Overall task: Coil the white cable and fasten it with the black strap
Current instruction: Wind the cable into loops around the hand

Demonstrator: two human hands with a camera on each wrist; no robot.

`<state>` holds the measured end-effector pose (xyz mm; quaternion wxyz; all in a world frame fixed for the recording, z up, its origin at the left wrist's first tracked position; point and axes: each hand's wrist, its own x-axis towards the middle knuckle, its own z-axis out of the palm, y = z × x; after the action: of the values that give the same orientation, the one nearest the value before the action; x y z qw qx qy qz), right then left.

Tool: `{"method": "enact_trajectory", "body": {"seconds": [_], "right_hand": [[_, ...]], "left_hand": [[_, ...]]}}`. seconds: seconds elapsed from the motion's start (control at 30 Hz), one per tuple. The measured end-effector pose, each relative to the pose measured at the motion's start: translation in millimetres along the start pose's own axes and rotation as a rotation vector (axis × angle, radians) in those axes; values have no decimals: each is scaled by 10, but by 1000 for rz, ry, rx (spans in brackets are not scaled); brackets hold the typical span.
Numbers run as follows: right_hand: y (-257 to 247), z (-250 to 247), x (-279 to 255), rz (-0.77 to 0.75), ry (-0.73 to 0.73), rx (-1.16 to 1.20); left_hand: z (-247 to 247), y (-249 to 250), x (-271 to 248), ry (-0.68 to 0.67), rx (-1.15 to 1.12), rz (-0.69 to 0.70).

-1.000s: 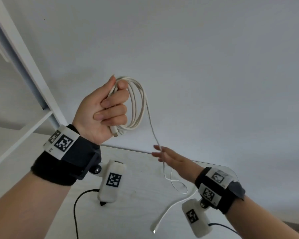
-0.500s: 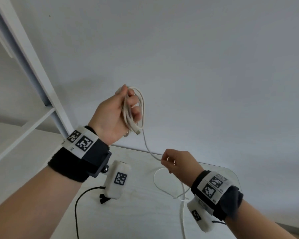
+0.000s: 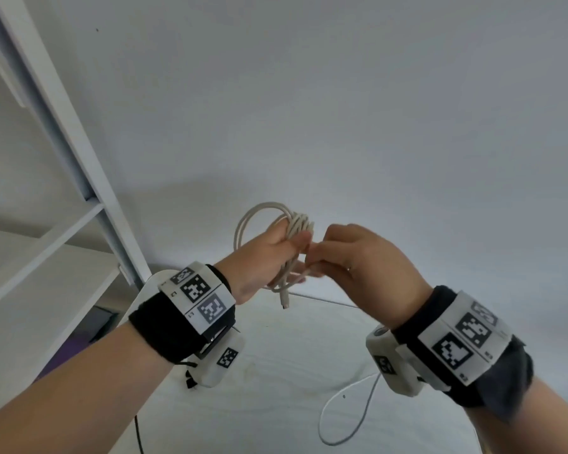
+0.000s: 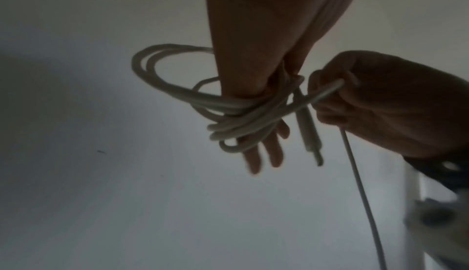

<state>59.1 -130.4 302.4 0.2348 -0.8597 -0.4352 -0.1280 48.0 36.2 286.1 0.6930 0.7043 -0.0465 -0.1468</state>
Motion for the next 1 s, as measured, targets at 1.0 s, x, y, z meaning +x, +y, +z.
{"method": "enact_trajectory", "body": {"seconds": [1.0], "right_hand": [[804, 340, -96, 611, 112, 551]], "left_hand": [[-113, 12, -124, -527, -727, -65]]}}
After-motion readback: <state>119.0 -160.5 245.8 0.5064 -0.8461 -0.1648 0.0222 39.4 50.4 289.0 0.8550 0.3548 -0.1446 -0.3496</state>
